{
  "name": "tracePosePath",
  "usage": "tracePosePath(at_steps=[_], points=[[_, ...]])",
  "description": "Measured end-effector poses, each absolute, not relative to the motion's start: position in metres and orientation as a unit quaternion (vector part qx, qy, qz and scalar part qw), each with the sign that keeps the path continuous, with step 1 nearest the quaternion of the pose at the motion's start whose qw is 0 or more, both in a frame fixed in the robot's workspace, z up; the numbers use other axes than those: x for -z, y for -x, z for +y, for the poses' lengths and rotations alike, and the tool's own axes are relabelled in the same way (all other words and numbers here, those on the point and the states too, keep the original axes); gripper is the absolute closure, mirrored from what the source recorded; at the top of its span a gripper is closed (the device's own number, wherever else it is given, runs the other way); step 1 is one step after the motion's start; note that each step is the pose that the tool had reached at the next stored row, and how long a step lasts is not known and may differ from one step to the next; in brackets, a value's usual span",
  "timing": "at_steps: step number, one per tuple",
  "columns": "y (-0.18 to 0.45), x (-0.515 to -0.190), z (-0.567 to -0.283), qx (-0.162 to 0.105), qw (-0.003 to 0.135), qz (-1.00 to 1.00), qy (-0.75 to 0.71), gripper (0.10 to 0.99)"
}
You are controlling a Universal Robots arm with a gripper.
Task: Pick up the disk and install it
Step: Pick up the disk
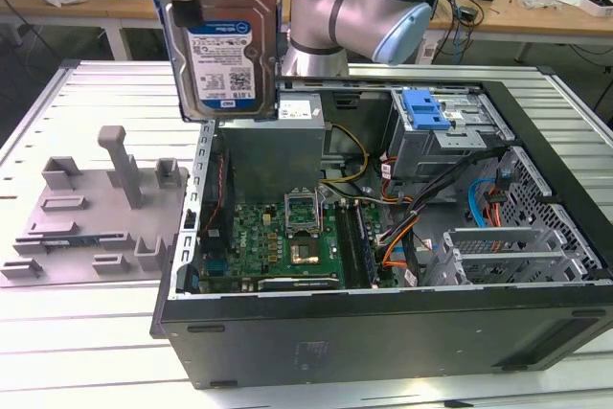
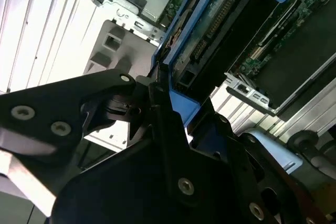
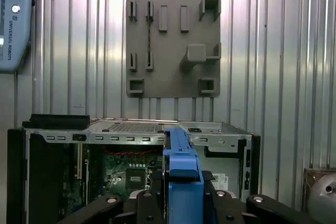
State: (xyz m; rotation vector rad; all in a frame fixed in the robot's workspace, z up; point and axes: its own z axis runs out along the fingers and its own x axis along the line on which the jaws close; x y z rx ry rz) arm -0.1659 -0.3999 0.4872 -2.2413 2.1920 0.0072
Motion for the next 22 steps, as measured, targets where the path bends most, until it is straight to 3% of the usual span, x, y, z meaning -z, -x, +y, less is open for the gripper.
tracePosePath(at_steps=[22], points=[[0.097, -0.485, -0.439, -0.002, 0.003, 0.699, 0.715, 0.718]])
